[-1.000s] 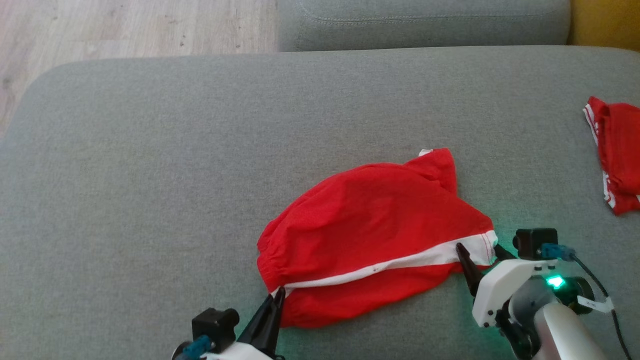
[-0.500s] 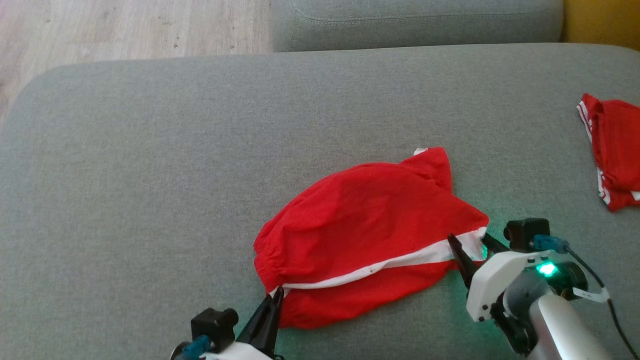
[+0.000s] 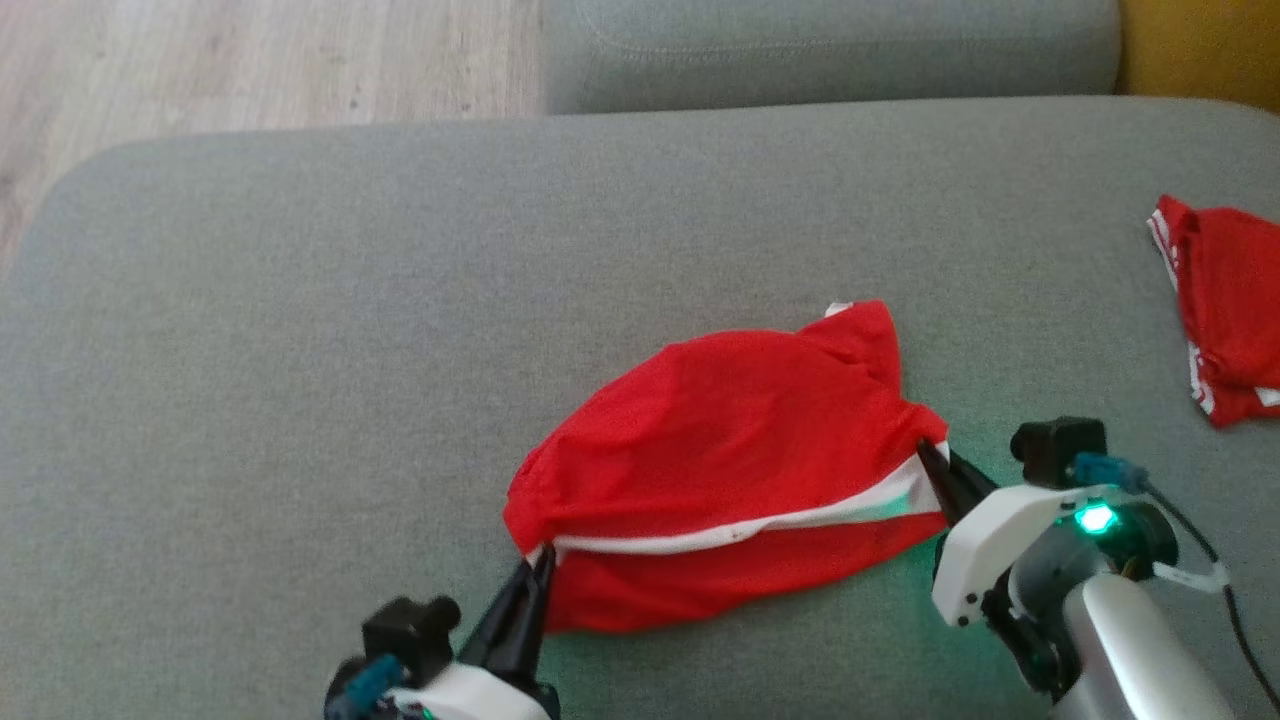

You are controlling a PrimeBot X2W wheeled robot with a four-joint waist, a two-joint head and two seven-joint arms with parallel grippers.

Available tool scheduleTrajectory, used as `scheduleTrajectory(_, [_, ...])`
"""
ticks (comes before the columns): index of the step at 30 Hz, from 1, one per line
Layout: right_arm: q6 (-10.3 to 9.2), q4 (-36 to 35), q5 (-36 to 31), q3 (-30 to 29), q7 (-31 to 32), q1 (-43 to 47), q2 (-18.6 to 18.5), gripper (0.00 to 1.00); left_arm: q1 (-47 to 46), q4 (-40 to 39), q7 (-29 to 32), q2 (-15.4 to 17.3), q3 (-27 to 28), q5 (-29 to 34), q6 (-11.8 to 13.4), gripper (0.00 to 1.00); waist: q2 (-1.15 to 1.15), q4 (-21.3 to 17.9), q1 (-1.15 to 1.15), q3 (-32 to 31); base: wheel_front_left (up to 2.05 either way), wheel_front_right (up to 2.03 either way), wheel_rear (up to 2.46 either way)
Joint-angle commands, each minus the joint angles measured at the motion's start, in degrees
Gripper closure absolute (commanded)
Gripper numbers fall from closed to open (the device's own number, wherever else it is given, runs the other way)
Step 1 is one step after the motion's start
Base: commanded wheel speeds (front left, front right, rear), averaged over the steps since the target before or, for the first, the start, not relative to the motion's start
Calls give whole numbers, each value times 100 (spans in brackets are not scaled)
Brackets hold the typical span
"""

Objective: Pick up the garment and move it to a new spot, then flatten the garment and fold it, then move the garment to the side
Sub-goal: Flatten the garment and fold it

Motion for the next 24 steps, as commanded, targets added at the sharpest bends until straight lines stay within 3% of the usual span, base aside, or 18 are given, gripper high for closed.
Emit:
scheduleTrajectory(1, [37,-326,106,87,8,-50,-102,100,-351,-285,-97,146,273,47,54,100,0,5,0,-113,0,0,0])
scheduleTrajectory(7, [37,-978,582,86,207,27,-254,100,-626,-911,-46,531,530,131,128,100,0,-12,0,-466,0,0,0])
scheduleTrajectory(11, [37,-1756,875,2,452,52,-456,100,-964,-1581,170,1003,784,240,183,100,0,-53,0,-662,0,0,0])
scheduleTrajectory(18, [37,-3180,1201,-337,871,1,-688,100,-1679,-2751,828,1756,1163,387,219,100,0,-120,0,-906,0,0,0])
scheduleTrajectory(24, [37,-4370,1244,-689,1269,-277,-735,100,-2520,-3470,1557,2153,1276,494,72,100,0,-173,0,-968,0,0,0])
